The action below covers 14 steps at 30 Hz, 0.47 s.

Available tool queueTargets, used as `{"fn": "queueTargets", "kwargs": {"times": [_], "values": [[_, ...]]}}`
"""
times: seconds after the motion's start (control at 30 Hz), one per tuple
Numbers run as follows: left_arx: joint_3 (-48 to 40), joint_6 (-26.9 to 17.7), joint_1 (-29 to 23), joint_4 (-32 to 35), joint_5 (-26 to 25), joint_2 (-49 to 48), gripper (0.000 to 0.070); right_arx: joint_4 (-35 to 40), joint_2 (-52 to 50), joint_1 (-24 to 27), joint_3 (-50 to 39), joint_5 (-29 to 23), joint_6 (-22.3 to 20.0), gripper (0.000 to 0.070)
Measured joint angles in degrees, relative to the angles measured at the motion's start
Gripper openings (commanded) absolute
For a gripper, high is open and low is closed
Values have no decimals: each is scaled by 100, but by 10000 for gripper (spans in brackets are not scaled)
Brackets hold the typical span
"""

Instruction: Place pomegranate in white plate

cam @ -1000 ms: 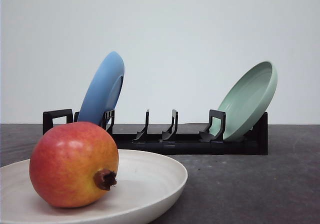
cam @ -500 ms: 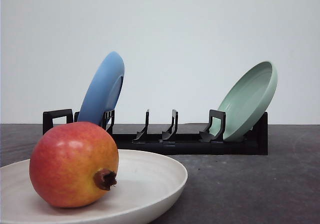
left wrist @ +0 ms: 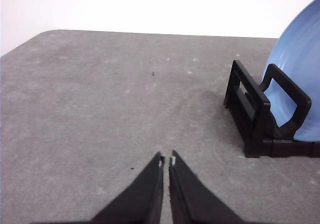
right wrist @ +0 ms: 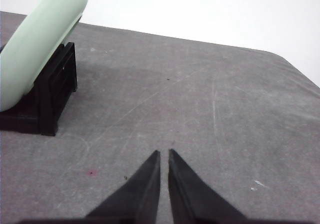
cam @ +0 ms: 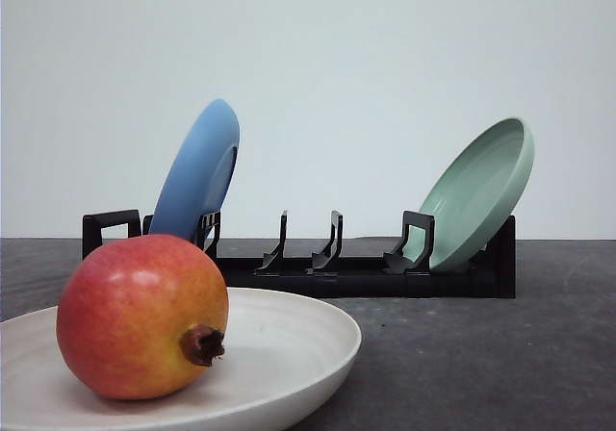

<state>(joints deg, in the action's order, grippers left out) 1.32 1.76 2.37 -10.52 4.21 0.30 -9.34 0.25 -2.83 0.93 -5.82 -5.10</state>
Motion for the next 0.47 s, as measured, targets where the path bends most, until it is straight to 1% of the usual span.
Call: {"fn": "queueTargets", "kwargs": {"times": [0.47], "values": [[0, 0, 0, 0, 0, 0, 0, 0, 0, 0, 0, 0, 0, 26]]}}
